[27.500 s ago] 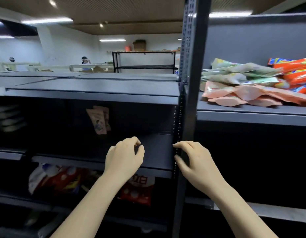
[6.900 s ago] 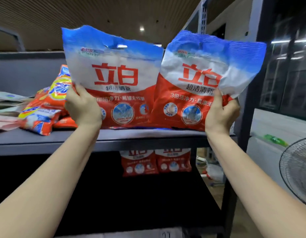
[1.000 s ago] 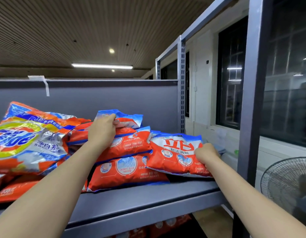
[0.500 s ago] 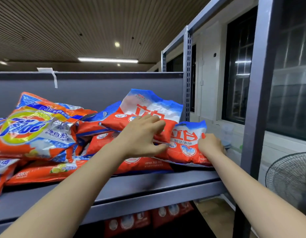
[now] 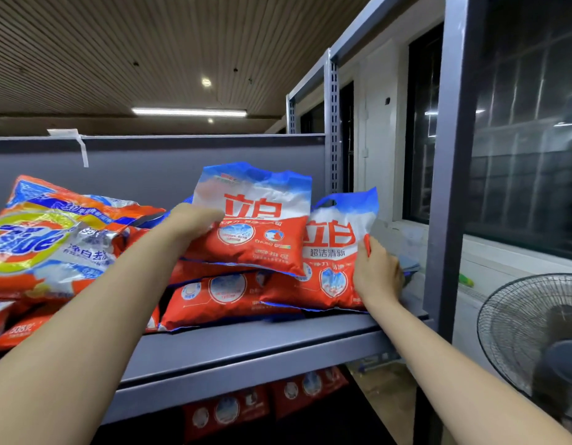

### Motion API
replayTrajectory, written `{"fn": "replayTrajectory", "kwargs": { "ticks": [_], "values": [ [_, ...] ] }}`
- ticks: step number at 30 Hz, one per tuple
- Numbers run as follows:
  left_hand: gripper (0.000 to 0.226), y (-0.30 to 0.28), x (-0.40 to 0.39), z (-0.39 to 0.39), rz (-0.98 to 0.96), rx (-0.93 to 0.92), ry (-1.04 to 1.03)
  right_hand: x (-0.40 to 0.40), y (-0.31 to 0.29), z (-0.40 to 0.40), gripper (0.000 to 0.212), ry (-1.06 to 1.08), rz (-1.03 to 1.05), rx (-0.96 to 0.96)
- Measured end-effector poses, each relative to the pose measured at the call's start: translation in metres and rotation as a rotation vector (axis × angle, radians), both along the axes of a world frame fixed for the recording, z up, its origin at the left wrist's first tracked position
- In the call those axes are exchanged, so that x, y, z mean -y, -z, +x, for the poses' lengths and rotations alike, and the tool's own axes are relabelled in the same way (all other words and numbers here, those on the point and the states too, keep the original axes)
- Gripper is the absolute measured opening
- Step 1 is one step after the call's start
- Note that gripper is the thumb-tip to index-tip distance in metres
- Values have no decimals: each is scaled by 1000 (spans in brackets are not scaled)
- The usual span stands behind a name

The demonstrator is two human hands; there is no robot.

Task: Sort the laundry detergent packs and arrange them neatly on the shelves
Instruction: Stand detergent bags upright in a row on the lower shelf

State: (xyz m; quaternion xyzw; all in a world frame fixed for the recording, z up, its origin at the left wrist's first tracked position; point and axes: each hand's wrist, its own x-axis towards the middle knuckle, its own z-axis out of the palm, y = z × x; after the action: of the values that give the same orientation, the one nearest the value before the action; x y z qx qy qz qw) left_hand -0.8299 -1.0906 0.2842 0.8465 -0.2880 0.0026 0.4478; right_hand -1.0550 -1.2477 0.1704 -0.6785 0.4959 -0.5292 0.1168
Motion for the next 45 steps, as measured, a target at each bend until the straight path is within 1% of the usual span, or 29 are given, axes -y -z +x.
{"fn": "replayTrajectory", "kwargs": {
  "ticks": [1, 4, 6, 8, 10, 11, 13, 15, 16, 18, 19, 22, 24, 27, 31, 34, 40, 42, 45],
  "values": [
    [21, 1, -3, 0, -68, -100, 13, -3, 1, -1, 34, 4, -22, 15],
    [5, 5, -16, -5, -301, -405, 91, -11, 1, -5, 37, -24, -54, 59],
    [15, 11, -20, -9, -409, -465, 120, -17, -1, -7, 37, -59, -36, 96],
    [19, 19, -23, -14, -437, -450, 144, -22, -7, -9, 32, -90, 5, 165],
    [16, 28, -26, -19, -448, -393, 139, -27, -13, -11, 24, -118, 54, 241],
    [15, 34, -29, -19, -463, -344, 117, -29, -17, -13, 20, -130, 73, 269],
    [25, 49, -37, -17, -506, -252, 38, -35, -21, -18, 15, -146, 84, 295],
    [37, 66, -48, -16, -538, -146, -89, -43, -22, -26, 17, -143, 73, 302],
    [41, 74, -55, -18, -539, -78, -161, -48, -21, -30, 21, -136, 63, 318],
    [42, 80, -66, -25, -571, 30, -268, -59, -19, -39, 34, -119, 32, 389],
    [42, 81, -72, -33, -607, 50, -301, -65, -16, -44, 37, -112, 19, 430],
    [44, 81, -88, -58, -704, 98, -400, -83, -12, -60, 26, -112, -40, 542],
    [44, 86, -99, -74, -759, 125, -429, -94, -9, -73, 22, -114, -84, 588],
    [39, 102, -116, -95, -765, 188, -470, -107, 2, -91, 24, -86, -97, 633],
    [39, 136, -136, -112, -771, 158, -469, -113, 20, -113, 24, -100, -112, 665],
    [42, 160, -150, -118, -745, 152, -453, -114, 38, -127, 25, -134, -44, 594],
    [39, 209, -165, -130, -711, 85, -524, -119, 94, -135, 20, -242, 10, 481],
    [41, 232, -169, -132, -676, 56, -537, -116, 119, -136, 24, -323, 70, 442],
    [40, 271, -176, -132, -576, 2, -598, -109, 156, -136, 28, -462, 245, 382]
  ]
}}
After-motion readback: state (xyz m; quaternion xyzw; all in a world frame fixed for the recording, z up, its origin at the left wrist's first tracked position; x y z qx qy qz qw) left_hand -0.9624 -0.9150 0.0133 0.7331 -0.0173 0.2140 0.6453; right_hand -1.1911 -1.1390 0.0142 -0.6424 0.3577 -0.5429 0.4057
